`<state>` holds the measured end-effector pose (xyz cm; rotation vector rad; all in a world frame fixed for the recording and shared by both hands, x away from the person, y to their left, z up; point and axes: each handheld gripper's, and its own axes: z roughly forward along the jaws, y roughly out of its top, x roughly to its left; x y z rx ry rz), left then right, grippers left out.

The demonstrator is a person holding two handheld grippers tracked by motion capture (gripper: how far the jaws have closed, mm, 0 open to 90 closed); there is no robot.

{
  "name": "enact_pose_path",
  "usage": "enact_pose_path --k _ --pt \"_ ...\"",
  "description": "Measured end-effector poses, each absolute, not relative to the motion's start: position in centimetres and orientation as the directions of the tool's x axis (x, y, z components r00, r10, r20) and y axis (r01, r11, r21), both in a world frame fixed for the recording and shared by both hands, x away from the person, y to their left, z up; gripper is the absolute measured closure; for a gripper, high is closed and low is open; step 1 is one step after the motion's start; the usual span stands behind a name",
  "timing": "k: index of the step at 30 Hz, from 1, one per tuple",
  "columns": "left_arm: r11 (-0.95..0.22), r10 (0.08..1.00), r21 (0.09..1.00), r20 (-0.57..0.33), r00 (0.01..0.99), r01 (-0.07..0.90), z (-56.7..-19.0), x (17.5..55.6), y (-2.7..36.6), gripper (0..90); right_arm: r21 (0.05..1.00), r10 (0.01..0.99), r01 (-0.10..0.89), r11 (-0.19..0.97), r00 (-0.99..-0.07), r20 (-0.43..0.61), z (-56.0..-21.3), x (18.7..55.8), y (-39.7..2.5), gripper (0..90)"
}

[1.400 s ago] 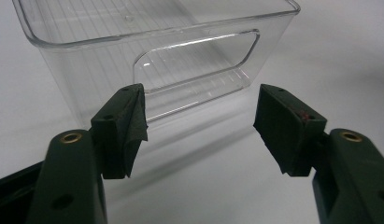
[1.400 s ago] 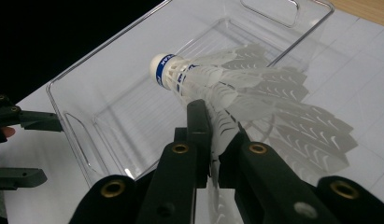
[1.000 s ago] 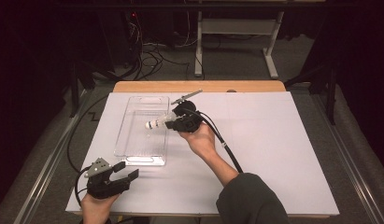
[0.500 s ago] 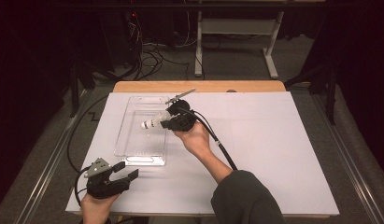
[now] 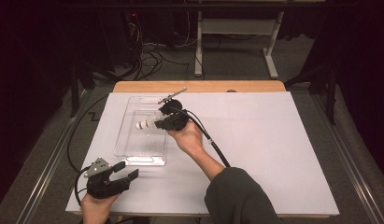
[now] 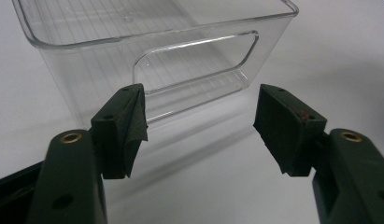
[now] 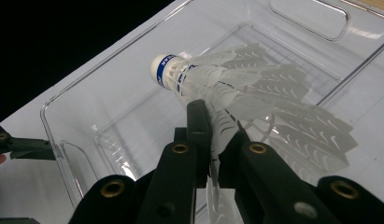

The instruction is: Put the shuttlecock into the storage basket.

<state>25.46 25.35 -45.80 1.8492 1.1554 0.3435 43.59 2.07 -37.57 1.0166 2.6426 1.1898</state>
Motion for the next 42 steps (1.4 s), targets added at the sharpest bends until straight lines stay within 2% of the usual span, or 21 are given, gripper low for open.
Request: enact_pose_path --k 42 --pt "-0.156 0.823 0.805 -0.214 0.526 0.572 -45.8 25.4 25.4 34.9 0.640 0.615 0.574 0.511 -0.764 0.194 -40.1 44.7 4.7 88.1"
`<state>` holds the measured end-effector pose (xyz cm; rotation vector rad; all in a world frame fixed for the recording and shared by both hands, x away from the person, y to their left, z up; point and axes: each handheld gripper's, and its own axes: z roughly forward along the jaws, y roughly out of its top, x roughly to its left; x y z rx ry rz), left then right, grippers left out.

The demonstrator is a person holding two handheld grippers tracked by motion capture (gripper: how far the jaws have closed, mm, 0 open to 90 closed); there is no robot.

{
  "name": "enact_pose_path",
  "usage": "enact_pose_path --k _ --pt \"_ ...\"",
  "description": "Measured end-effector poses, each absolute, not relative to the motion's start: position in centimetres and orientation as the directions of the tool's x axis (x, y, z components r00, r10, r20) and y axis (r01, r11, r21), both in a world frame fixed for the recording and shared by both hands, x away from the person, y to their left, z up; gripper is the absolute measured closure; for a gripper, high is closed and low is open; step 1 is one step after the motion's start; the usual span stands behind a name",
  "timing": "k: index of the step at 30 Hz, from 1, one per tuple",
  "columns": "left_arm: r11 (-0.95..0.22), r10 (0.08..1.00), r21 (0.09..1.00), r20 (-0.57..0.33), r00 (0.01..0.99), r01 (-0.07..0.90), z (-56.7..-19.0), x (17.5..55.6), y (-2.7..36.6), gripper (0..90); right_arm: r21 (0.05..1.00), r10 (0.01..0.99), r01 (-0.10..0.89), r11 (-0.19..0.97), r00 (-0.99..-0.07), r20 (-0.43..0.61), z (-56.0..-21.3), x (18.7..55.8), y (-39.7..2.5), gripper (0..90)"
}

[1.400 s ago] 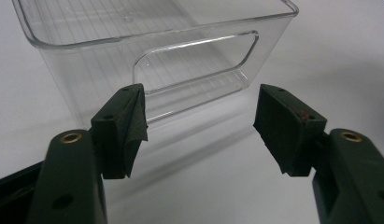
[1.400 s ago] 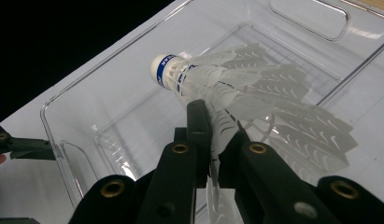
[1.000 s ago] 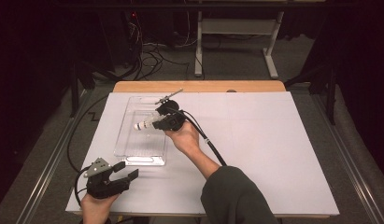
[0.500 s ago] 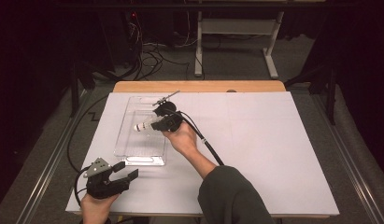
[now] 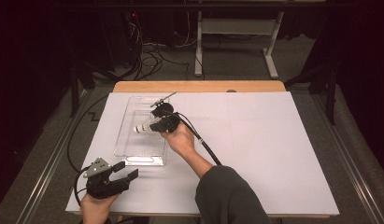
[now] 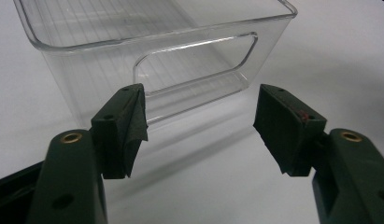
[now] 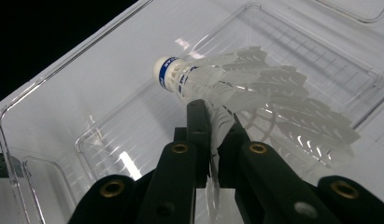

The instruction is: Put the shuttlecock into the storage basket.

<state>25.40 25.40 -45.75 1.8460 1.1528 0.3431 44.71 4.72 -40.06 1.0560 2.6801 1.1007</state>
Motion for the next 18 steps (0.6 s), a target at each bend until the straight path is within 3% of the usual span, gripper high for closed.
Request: enact_pose_path --k 18 --pt "-0.159 0.823 0.806 -0.211 0.527 0.570 -45.7 25.4 25.4 35.0 0.622 0.616 0.577 0.530 -0.766 0.185 -40.8 44.9 6.2 87.8"
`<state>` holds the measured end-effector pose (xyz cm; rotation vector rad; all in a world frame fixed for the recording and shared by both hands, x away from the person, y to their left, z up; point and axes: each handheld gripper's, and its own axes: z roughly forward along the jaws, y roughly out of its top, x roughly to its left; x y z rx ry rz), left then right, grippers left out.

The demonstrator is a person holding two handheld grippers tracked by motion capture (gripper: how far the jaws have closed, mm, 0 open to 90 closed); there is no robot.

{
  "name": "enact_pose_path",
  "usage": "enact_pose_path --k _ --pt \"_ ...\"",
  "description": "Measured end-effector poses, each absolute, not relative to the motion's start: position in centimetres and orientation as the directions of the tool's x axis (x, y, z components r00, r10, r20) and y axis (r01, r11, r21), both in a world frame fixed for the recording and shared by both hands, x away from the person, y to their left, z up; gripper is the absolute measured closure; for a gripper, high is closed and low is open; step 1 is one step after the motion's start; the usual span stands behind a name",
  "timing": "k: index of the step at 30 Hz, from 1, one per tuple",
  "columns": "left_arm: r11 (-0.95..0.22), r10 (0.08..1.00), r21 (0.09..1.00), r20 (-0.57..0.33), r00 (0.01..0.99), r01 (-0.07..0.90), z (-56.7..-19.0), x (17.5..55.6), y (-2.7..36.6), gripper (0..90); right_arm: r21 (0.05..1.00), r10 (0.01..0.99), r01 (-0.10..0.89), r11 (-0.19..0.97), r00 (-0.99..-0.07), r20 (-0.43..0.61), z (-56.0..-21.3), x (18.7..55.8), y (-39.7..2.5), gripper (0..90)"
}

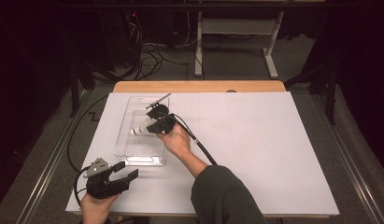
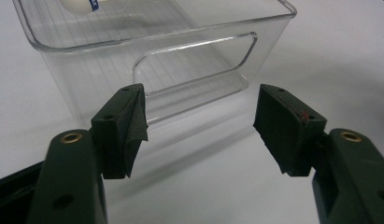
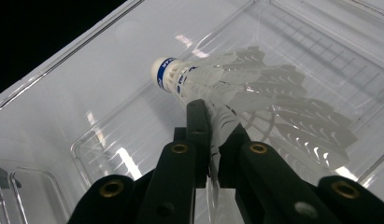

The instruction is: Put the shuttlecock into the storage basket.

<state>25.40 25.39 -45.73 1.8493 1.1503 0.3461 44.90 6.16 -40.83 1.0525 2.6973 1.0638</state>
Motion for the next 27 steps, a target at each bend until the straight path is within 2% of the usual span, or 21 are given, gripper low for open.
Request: enact_pose_path --k 27 --pt "-0.155 0.822 0.807 -0.215 0.528 0.570 -45.7 25.4 25.4 35.0 0.593 0.607 0.569 0.569 -0.778 0.164 -41.3 44.8 8.2 86.5"
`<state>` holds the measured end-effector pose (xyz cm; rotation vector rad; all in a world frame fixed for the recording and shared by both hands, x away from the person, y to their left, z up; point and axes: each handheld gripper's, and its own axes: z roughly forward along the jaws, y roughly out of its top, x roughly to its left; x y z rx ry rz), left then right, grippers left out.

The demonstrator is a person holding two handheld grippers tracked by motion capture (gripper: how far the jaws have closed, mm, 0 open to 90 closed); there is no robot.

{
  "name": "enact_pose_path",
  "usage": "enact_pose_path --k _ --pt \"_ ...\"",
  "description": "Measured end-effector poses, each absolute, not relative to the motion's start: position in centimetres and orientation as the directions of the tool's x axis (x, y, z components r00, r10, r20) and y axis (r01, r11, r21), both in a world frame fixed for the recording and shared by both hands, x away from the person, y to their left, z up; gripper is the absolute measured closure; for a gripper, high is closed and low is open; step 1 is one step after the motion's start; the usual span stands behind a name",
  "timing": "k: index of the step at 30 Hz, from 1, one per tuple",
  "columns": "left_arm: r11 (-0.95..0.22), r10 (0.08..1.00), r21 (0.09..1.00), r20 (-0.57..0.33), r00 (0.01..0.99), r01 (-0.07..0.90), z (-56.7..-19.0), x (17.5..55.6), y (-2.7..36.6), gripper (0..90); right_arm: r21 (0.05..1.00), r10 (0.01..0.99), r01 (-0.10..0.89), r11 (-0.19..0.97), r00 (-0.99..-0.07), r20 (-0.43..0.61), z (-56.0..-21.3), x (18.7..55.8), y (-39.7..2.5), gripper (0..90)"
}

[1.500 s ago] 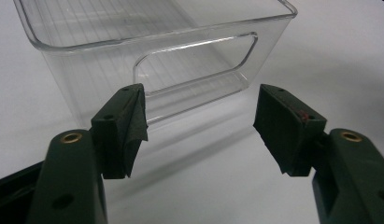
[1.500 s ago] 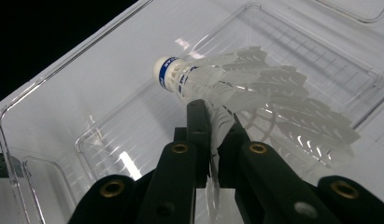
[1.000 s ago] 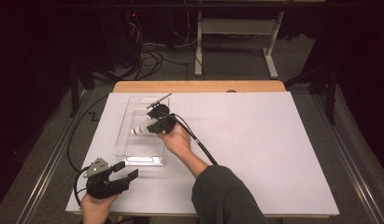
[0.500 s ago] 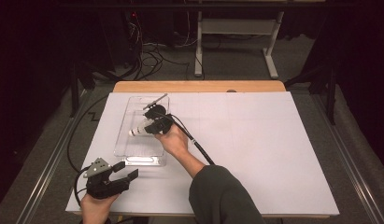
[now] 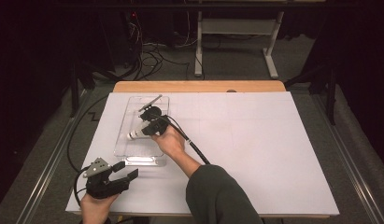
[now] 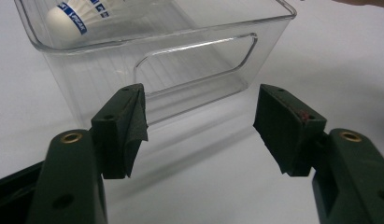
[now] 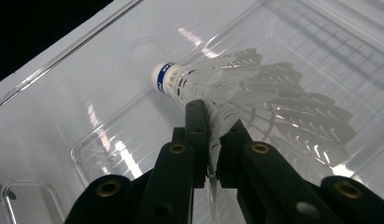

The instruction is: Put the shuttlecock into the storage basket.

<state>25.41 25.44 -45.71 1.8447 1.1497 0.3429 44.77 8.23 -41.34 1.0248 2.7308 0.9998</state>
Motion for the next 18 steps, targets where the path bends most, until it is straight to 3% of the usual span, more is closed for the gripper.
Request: enact_pose_path --k 18 --pt "-0.156 0.822 0.806 -0.215 0.527 0.571 -45.73 25.40 25.40 35.0 0.560 0.593 0.572 0.599 -0.787 0.169 -41.40 44.76 8.41 77.7"
